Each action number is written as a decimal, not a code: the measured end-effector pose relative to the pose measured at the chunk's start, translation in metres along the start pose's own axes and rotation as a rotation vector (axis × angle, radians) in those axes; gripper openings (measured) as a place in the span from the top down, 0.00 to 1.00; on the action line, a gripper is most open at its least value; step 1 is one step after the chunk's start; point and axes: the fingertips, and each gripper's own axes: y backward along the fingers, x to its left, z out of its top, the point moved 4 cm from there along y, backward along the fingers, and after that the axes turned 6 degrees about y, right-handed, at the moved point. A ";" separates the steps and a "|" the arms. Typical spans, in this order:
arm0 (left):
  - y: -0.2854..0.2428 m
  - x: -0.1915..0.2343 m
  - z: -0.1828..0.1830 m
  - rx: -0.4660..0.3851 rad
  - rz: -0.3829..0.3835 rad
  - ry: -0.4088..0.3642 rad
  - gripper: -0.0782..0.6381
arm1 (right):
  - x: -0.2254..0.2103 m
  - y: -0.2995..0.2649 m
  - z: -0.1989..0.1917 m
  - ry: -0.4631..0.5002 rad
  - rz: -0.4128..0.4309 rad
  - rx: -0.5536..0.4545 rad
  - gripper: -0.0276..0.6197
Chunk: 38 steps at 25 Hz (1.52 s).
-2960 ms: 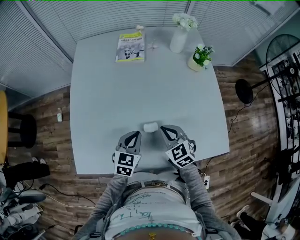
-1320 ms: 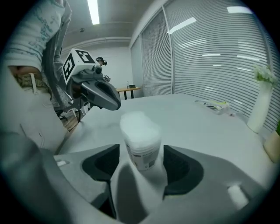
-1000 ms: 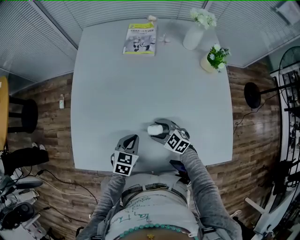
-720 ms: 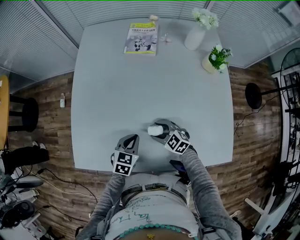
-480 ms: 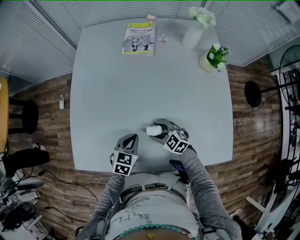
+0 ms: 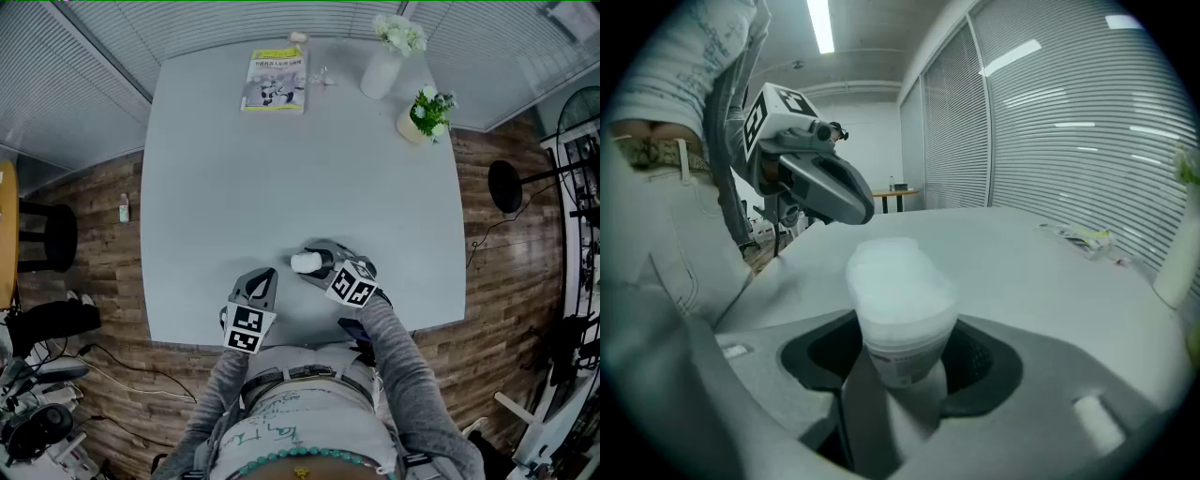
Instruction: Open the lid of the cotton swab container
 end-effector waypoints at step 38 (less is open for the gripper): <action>0.090 -0.067 0.084 -0.196 -0.230 -0.343 0.88 | 0.040 0.090 0.093 0.027 -0.051 -0.031 0.57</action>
